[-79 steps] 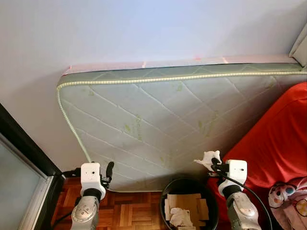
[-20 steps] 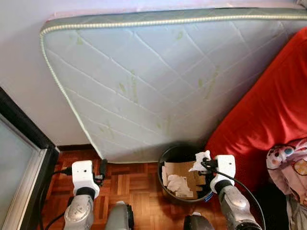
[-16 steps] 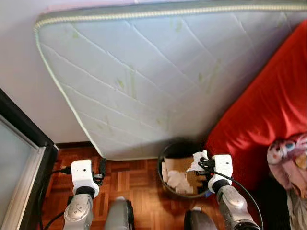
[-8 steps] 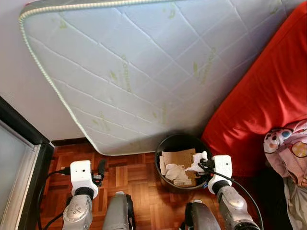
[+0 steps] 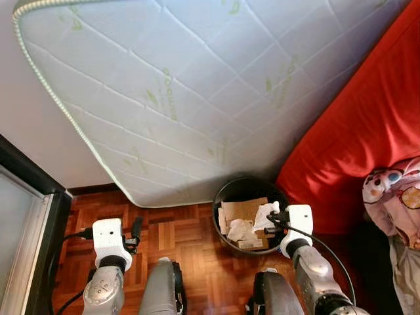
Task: Clean up the room
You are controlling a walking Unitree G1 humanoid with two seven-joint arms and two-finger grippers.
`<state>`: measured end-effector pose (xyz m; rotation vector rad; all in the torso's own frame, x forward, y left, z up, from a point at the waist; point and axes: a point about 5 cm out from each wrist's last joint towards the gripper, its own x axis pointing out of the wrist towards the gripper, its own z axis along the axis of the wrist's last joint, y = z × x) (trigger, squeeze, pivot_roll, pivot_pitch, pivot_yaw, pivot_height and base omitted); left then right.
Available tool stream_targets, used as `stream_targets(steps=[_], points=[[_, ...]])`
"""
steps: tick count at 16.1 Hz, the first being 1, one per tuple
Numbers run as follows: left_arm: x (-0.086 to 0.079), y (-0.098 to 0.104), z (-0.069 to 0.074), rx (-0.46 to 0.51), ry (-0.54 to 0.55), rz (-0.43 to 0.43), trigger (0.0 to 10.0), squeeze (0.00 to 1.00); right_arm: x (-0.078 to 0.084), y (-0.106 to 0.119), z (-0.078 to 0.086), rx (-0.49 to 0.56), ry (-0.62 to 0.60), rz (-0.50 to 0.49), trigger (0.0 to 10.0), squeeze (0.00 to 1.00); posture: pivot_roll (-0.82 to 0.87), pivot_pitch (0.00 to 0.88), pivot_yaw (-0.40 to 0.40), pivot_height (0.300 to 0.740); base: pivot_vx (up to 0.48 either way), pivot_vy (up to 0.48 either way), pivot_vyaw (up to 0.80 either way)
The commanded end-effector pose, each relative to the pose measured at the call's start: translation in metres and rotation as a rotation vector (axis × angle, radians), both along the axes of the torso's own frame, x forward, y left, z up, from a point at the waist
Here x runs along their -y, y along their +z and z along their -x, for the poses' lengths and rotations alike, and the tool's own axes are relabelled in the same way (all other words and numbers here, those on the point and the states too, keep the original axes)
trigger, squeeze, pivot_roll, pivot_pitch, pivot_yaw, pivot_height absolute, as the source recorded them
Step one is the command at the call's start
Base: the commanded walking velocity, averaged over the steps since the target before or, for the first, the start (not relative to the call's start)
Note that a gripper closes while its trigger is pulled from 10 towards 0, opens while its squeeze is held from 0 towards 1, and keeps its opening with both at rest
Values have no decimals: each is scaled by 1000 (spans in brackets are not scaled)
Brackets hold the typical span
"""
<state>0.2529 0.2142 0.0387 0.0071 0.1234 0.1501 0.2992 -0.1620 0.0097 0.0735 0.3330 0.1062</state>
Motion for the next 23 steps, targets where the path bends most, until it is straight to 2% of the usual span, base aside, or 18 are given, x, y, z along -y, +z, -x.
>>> stream_targets(steps=[1,11,23], points=[[-5,-4,6,-21,26,8,10000,0,1,-4,3,-30,-13,-6,10000,0,41,265,33,620,0,0,0],[-4,0,8,-20,25,7,10000,0,-5,-2,-3,-55,-16,-16,10000,0,54,293,27,620,254,0,0],[-3,1,19,-32,25,8,10000,0,-16,0,-8,-81,26,-2,10000,0,82,341,26,620,275,0,0]])
